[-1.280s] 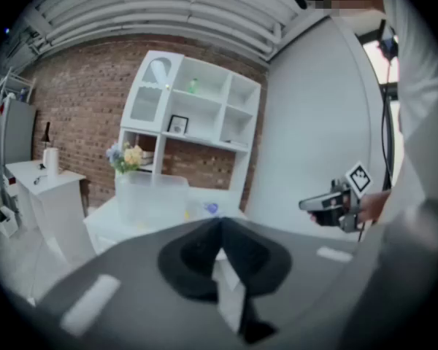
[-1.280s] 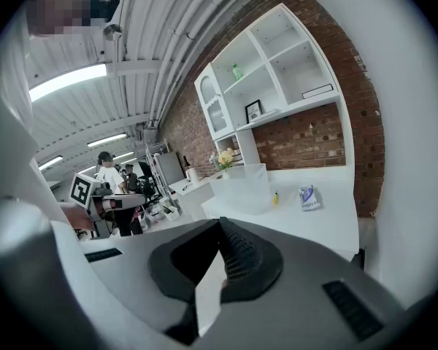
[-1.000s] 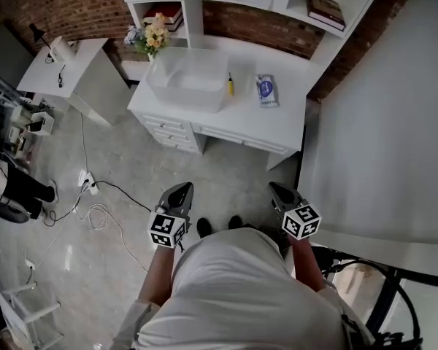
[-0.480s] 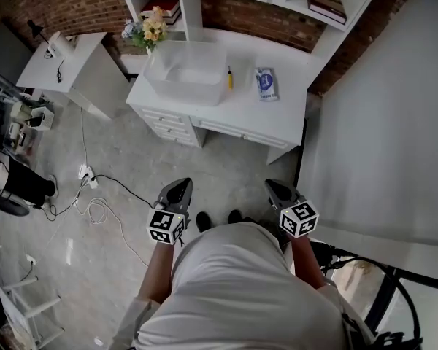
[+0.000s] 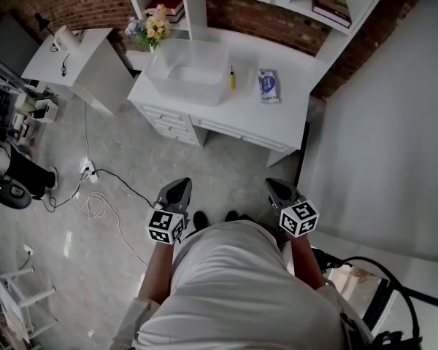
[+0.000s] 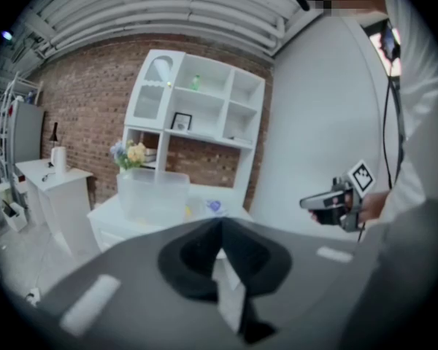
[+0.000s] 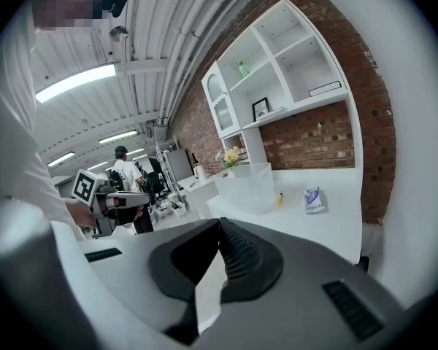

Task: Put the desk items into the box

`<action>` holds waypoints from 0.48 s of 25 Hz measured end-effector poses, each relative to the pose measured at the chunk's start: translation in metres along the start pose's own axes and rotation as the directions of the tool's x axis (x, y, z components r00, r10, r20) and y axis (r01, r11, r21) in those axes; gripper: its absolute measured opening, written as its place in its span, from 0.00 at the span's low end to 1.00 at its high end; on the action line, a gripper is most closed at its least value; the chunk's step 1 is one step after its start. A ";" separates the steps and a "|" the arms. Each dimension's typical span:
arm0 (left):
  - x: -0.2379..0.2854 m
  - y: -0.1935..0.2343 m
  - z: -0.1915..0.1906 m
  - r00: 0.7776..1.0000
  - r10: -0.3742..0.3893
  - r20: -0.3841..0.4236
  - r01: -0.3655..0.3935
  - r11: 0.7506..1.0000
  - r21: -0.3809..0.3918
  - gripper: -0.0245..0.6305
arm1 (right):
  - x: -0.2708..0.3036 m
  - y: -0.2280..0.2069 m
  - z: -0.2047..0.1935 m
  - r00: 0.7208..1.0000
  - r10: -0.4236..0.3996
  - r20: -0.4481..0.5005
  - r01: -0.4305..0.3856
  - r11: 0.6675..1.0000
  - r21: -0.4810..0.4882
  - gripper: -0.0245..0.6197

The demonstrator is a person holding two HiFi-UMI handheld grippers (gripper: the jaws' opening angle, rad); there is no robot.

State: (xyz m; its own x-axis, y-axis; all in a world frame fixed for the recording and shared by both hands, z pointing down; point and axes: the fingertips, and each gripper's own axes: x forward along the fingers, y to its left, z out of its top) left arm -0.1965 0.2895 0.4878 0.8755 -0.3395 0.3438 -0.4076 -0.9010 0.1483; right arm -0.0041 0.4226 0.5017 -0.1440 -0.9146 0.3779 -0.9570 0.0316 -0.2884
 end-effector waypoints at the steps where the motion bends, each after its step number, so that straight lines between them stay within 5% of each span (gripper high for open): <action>1: 0.001 -0.003 -0.001 1.000 0.005 0.000 -0.005 1.000 -0.003 0.04 | -0.001 -0.003 0.000 1.000 0.005 -0.001 -0.005 1.000 -0.003 0.04; 12: 0.018 -0.028 -0.012 0.999 0.047 -0.004 -0.047 0.998 -0.038 0.04 | -0.014 -0.026 -0.015 0.998 0.038 -0.048 -0.040 0.998 -0.049 0.04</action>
State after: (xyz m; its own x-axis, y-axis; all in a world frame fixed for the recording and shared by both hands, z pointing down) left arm -0.1724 0.3121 0.5009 0.8544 -0.3802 0.3543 -0.4578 -0.8733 0.1667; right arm 0.0192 0.4407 0.5172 -0.1921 -0.8924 0.4084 -0.9616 0.0881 -0.2599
